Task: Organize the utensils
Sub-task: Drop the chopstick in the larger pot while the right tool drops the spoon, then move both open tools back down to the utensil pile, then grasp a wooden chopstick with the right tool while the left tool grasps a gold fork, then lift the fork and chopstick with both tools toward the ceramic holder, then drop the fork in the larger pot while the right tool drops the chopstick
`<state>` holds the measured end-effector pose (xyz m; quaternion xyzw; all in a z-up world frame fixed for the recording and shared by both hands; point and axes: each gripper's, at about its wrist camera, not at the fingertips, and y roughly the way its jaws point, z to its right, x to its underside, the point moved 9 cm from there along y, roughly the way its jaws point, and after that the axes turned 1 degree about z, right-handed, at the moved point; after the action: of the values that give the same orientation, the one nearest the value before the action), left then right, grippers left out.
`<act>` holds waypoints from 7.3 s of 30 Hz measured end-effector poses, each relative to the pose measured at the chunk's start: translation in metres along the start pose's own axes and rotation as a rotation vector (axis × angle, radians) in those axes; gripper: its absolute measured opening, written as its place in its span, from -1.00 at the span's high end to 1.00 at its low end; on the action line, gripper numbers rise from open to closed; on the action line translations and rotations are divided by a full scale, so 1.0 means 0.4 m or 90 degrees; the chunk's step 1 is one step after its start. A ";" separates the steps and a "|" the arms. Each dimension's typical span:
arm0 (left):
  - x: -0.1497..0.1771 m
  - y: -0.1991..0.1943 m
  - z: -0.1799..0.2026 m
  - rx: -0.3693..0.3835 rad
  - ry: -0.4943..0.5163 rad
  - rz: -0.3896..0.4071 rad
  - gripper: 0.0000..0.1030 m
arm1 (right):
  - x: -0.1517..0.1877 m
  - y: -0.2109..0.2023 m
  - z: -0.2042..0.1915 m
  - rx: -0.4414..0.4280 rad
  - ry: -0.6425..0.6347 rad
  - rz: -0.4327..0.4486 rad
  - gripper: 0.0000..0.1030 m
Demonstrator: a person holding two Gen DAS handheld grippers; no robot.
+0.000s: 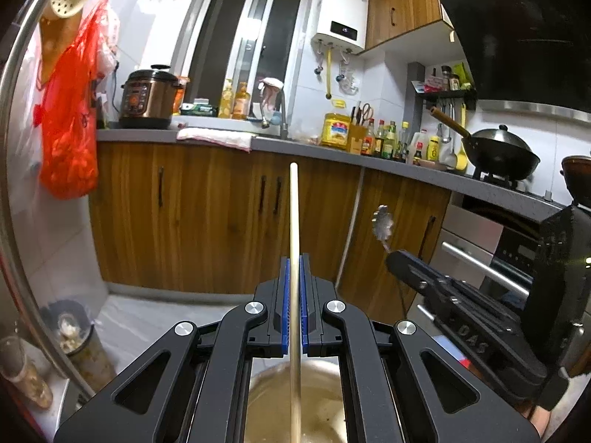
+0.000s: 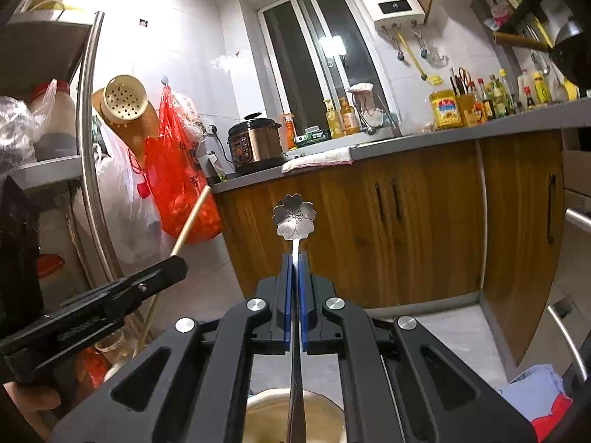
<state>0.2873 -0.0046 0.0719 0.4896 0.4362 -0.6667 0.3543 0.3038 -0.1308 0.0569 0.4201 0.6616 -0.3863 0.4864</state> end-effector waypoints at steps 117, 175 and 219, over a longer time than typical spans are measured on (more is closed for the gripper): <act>0.487 -0.298 0.058 -0.112 0.039 -0.264 -0.77 | 0.444 -0.365 -0.006 -0.021 0.104 -0.398 0.88; 0.064 -0.452 0.076 -0.106 0.062 0.047 0.94 | 0.082 -0.369 -0.018 -0.067 0.080 -0.117 0.88; 0.059 -0.070 0.023 -0.142 0.145 -0.078 0.84 | 0.068 0.001 0.053 -0.044 0.055 -0.128 0.87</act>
<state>0.2529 -0.0039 0.0572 0.4923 0.5737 -0.5748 0.3133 0.3063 -0.1451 0.0258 0.3511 0.7337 -0.3916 0.4301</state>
